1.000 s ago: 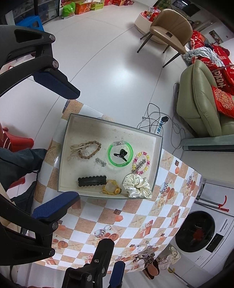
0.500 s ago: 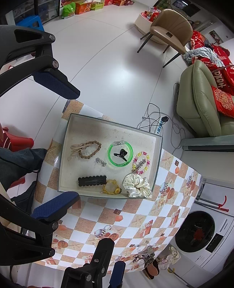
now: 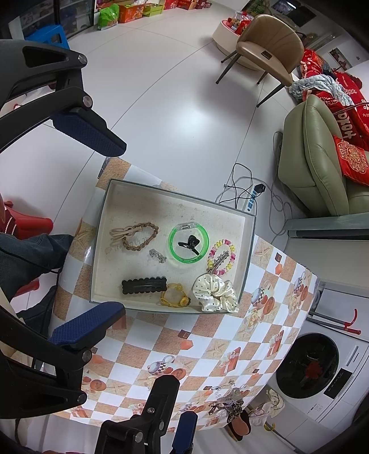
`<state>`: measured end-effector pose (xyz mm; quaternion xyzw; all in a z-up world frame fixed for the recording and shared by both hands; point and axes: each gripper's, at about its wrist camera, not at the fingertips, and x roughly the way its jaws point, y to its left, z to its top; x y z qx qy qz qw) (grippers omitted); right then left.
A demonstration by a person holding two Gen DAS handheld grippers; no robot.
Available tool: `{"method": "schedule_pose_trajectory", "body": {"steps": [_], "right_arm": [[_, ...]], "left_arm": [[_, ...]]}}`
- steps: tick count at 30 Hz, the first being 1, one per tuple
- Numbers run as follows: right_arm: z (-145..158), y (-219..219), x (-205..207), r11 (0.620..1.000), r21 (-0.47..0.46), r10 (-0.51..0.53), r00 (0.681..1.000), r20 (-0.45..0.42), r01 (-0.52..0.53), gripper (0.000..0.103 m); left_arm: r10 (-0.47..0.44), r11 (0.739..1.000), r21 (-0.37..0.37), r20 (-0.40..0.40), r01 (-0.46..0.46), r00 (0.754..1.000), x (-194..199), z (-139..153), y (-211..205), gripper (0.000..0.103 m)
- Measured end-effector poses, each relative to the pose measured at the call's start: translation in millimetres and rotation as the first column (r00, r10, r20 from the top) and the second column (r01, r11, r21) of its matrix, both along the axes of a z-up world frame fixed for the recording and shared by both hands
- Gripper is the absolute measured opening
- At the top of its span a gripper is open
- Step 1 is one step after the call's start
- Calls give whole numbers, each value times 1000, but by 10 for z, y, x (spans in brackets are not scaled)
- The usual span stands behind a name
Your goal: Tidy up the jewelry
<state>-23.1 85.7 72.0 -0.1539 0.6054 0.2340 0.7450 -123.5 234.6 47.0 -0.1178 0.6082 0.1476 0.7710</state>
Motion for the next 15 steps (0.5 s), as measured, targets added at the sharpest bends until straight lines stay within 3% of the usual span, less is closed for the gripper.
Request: {"method": "schedule_pose_trajectory", "body": {"steps": [15], "right_arm": [[-6, 1, 3, 1000, -1, 2, 1000, -1, -2, 88]], "left_arm": [[-1, 1000, 1, 0, 1, 1000, 5, 2, -1, 103]]}}
